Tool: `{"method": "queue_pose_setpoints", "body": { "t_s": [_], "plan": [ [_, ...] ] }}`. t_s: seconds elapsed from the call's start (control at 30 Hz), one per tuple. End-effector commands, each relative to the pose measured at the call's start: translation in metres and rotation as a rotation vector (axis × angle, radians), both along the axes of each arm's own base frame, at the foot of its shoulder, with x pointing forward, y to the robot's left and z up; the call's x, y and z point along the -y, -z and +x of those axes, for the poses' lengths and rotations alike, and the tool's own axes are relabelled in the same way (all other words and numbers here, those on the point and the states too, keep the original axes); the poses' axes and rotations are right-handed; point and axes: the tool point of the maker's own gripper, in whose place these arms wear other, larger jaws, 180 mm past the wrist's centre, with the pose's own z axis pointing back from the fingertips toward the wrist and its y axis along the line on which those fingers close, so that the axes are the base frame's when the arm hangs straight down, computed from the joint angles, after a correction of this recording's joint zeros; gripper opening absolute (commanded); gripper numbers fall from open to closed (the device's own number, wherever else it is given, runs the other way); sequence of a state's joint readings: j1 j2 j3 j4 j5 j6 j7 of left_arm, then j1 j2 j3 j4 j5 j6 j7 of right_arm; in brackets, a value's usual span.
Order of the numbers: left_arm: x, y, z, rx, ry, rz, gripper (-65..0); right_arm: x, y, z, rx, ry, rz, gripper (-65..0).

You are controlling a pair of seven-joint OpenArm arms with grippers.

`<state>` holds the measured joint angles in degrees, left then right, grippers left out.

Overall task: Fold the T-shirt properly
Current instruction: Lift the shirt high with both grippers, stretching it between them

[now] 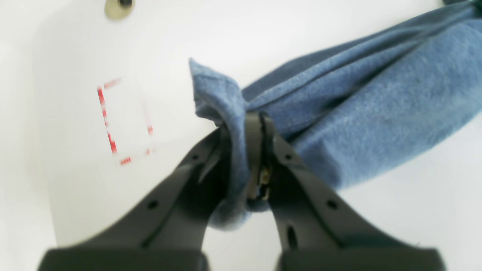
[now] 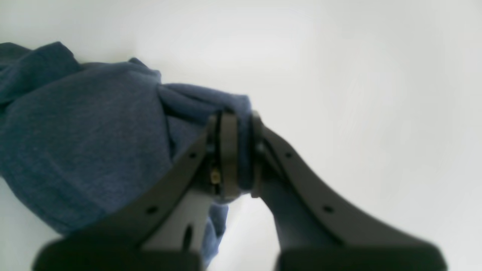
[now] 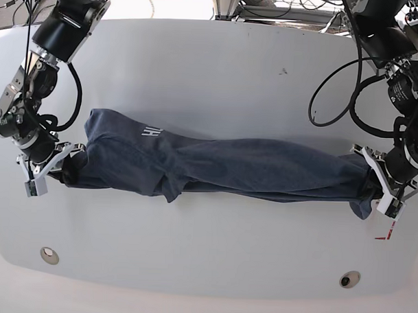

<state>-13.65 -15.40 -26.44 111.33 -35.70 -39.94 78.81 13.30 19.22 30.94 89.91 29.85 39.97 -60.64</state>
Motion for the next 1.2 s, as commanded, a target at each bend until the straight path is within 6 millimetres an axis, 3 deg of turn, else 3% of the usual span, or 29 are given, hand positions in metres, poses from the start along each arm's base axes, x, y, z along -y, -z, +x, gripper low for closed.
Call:
{"method": "queue_pose_setpoints", "body": {
  "t_s": [0.0, 0.33, 0.5, 0.73, 1.0, 1.17],
  "plan": [
    [-0.004, -0.029, 0.01, 0.085, -0.001, 0.019, -65.0, 0.014, -0.039, 0.021, 0.095, -0.003, -0.027, -65.0],
    [-0.002, -0.097, 0.05, 0.26, -0.064, 0.01, -65.0, 0.031, -0.11, 0.07, 0.193, -0.034, -0.11, -65.0],
    [0.0, -0.145, 0.074, 0.352, -0.123, -0.015, -65.0, 0.04, -0.164, 0.095, 0.263, -0.041, -0.154, -65.0],
    [-0.01, -0.217, 0.088, 0.486, -0.204, -0.025, -65.0, 0.05, -0.235, 0.119, 0.337, -0.044, -0.199, -65.0],
    [-0.015, -0.278, 0.084, 0.613, -0.235, -0.023, -65.0, 0.05, -0.297, 0.124, 0.422, -0.053, -0.262, -65.0],
    [-0.015, -0.284, 0.088, 0.615, -0.227, -0.032, -65.0, 0.052, -0.324, 0.122, 0.449, -0.044, -0.298, -65.0]
  ]
}}
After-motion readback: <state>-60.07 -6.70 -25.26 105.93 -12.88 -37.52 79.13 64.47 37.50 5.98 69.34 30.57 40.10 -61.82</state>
